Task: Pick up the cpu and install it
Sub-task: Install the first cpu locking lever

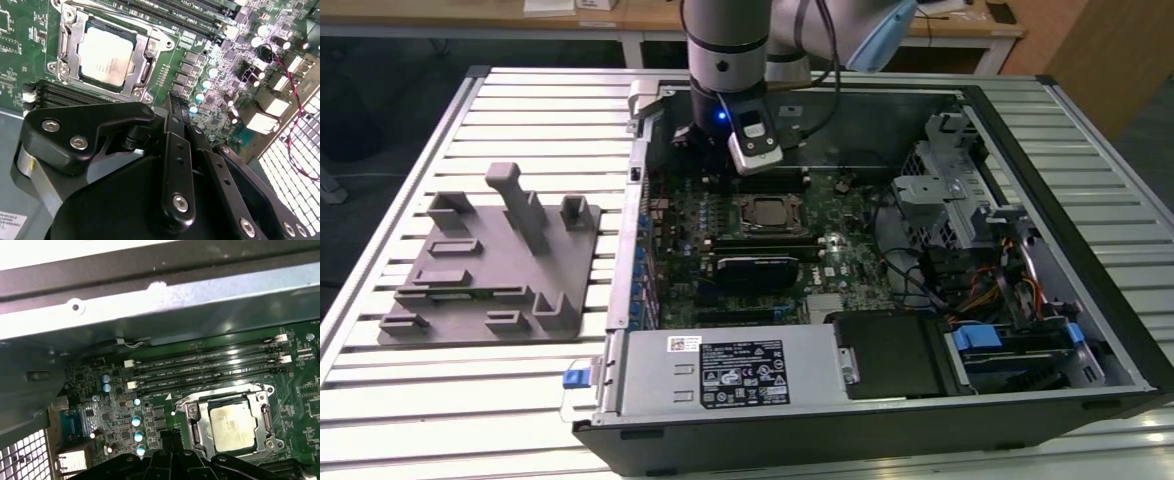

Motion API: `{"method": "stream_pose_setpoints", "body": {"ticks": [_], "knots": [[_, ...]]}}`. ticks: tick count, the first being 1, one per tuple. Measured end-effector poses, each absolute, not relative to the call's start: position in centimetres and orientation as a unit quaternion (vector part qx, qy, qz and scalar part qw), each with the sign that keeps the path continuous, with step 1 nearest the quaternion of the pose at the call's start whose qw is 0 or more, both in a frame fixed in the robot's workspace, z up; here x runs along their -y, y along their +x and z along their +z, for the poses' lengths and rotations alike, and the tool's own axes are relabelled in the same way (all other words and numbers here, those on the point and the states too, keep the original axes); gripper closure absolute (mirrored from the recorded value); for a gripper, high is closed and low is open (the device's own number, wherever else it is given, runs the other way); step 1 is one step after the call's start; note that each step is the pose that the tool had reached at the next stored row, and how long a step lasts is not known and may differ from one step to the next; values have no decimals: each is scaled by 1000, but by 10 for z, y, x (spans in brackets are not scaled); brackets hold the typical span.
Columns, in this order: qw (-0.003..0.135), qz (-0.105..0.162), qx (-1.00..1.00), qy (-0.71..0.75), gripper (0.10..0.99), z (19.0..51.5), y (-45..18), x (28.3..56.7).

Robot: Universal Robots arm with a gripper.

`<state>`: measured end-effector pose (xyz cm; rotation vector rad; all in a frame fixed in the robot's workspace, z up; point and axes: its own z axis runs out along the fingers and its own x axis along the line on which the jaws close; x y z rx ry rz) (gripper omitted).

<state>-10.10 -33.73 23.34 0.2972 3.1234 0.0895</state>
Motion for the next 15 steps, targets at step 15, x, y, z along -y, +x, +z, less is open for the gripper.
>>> {"method": "stream_pose_setpoints", "body": {"ticks": [15], "knots": [[3,35,-995,94,980,243,-104,337]]}}
